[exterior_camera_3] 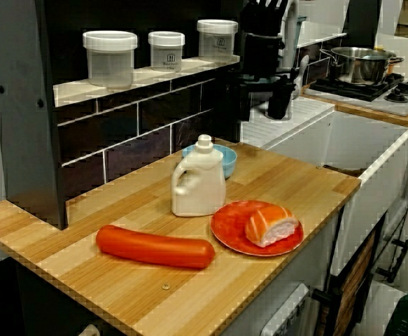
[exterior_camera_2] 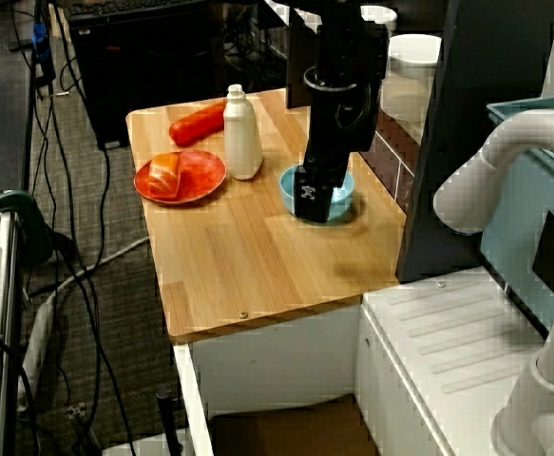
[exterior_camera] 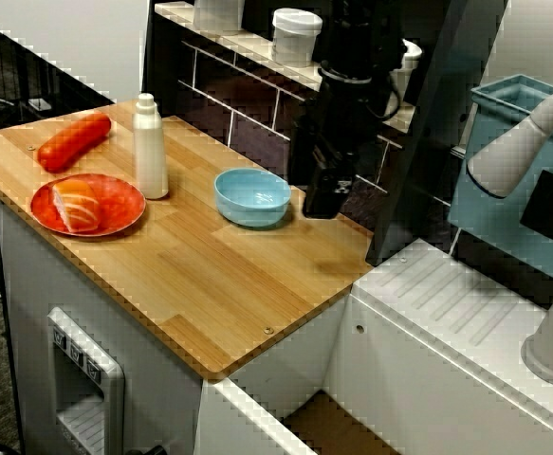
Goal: Push into sink
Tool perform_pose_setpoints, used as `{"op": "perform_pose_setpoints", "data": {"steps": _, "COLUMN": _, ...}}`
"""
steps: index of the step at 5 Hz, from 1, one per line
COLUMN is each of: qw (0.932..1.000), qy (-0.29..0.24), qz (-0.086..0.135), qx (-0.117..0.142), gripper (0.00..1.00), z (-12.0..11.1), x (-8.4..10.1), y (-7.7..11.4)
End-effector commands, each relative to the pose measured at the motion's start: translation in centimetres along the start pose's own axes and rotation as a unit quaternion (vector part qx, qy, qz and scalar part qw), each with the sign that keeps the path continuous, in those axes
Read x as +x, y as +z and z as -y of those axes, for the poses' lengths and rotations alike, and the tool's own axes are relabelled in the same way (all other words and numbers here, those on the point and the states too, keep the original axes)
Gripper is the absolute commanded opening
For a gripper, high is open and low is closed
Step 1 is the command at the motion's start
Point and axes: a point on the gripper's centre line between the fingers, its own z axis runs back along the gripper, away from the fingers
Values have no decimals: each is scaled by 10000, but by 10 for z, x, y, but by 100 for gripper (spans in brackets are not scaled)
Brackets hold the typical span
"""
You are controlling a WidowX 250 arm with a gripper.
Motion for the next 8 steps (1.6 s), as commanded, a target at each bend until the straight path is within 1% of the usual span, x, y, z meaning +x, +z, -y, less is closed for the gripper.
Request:
{"op": "perform_pose_setpoints", "data": {"steps": 1, "qw": 9992, "qy": -244, "qz": 151, "qx": 281, "gripper": 100, "z": -22, "x": -9, "y": 11}}
{"op": "perform_pose_setpoints", "data": {"steps": 3, "qw": 9993, "qy": -90, "qz": -75, "qx": 356, "gripper": 100, "z": -44, "x": -20, "y": -5}}
{"op": "perform_pose_setpoints", "data": {"steps": 5, "qw": 9993, "qy": 96, "qz": -140, "qx": 321, "gripper": 100, "z": -58, "x": -24, "y": -12}}
{"op": "perform_pose_setpoints", "data": {"steps": 7, "qw": 9993, "qy": 242, "qz": -130, "qx": 264, "gripper": 100, "z": -62, "x": -21, "y": -17}}
{"op": "perform_pose_setpoints", "data": {"steps": 8, "qw": 9992, "qy": 314, "qz": -161, "qx": 167, "gripper": 100, "z": -62, "x": -21, "y": -21}}
